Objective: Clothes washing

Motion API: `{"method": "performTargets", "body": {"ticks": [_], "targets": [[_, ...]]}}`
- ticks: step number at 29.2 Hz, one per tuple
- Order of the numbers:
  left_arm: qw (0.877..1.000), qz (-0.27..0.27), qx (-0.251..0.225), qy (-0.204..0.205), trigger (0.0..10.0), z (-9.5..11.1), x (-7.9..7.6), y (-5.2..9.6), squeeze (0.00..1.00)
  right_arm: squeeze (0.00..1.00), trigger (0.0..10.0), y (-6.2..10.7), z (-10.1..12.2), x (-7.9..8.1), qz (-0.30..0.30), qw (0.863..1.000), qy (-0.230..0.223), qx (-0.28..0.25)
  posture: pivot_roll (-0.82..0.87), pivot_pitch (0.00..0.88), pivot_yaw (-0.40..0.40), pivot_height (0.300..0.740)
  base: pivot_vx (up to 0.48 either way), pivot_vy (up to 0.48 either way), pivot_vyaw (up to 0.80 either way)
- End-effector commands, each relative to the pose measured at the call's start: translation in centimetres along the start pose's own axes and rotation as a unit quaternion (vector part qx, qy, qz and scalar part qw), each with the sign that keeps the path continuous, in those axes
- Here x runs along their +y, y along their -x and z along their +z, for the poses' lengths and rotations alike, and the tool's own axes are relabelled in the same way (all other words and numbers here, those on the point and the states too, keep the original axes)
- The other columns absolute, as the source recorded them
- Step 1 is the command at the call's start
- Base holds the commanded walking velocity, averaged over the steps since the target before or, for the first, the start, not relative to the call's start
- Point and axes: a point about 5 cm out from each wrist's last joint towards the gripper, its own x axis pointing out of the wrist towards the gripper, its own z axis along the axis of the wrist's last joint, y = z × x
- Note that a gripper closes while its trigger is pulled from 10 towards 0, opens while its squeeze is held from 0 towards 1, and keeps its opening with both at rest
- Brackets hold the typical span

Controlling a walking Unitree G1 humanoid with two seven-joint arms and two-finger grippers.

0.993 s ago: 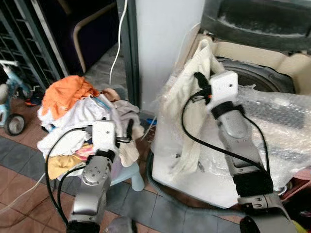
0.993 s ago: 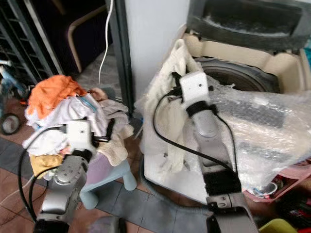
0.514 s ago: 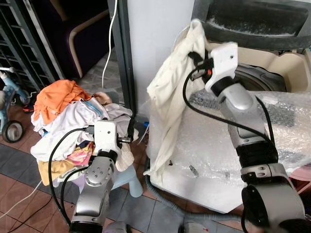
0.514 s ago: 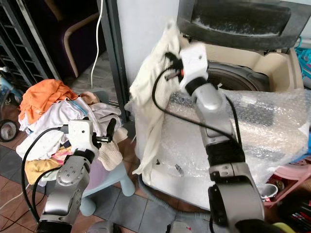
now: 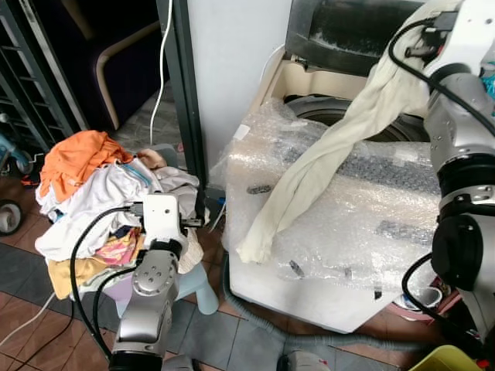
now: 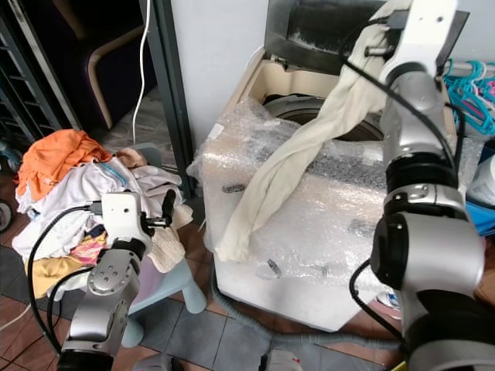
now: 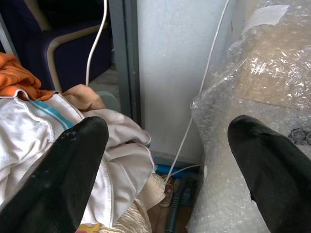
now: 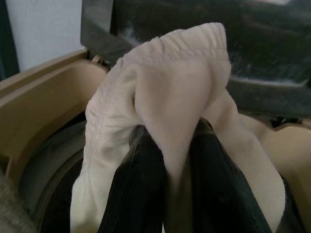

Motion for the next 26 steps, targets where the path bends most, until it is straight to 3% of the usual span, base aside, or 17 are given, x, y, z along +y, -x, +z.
{"method": "performTargets", "body": {"ticks": [1,2,4,6,7,8,10,17,21,23,26], "targets": [[1.000,0.000,-0.009,-0.005,10.0,0.7,0.0,-0.1,0.00,0.87,10.0,0.1,-1.5,1.1,0.048,0.998,-0.009,0.037,0.01,0.000,-0.020,0.740,0.000,0.000,0.00],[1.000,0.001,-0.009,-0.006,10.0,0.7,0.0,-0.1,0.00,1.00,10.0,0.2,-1.8,1.3,0.057,0.998,-0.016,0.037,0.01,0.000,-0.020,0.740,0.000,0.000,0.00],[1.000,0.001,-0.008,-0.006,10.0,0.7,0.0,-0.1,0.00,1.00,10.0,0.3,-2.0,1.4,0.062,0.997,-0.019,0.037,0.01,0.000,-0.020,0.740,0.000,0.000,0.00],[1.000,0.002,-0.007,-0.006,10.0,0.7,0.0,0.0,0.00,1.00,10.0,0.5,-1.2,1.3,0.070,0.997,-0.033,-0.004,0.01,0.000,-0.022,0.740,0.000,0.000,0.00],[1.000,0.002,-0.006,-0.005,10.0,0.7,0.0,0.0,0.00,1.00,10.0,0.6,-0.5,1.3,0.077,0.996,-0.030,-0.034,0.01,0.000,-0.026,0.740,0.000,0.000,0.00],[1.000,0.002,-0.002,-0.002,10.0,0.6,-0.1,0.1,0.00,1.00,10.0,1.4,0.9,1.6,0.110,0.988,-0.026,-0.105,0.01,0.000,-0.027,0.740,0.000,0.000,0.00],[1.000,0.000,0.004,0.000,10.0,0.3,-0.1,0.2,0.00,1.00,10.0,2.2,1.4,1.9,0.150,0.979,-0.041,-0.135,0.01,0.000,-0.028,0.740,0.000,0.000,0.00],[1.000,0.001,0.009,0.001,10.0,0.1,0.0,0.3,0.00,1.00,10.0,4.5,0.2,0.0,0.173,0.975,0.000,-0.142,0.01,0.000,-0.027,0.740,0.000,0.000,0.00],[1.000,0.001,0.011,0.000,10.0,0.0,0.1,0.3,0.00,1.00,10.0,6.5,-1.2,-0.2,0.208,0.969,0.023,-0.133,0.00,0.000,-0.023,0.740,0.000,0.000,0.00],[1.000,0.000,0.011,-0.001,10.0,0.0,0.2,0.3,0.00,1.00,10.0,7.7,-2.3,-0.2,0.222,0.966,0.056,-0.123,0.00,0.000,-0.021,0.740,0.000,0.000,0.00],[1.000,0.000,0.013,-0.002,10.0,0.0,0.2,0.3,0.00,1.00,10.0,8.6,-3.5,-0.3,0.218,0.967,0.077,-0.109,0.00,0.000,-0.019,0.740,0.000,0.000,0.00]]}}
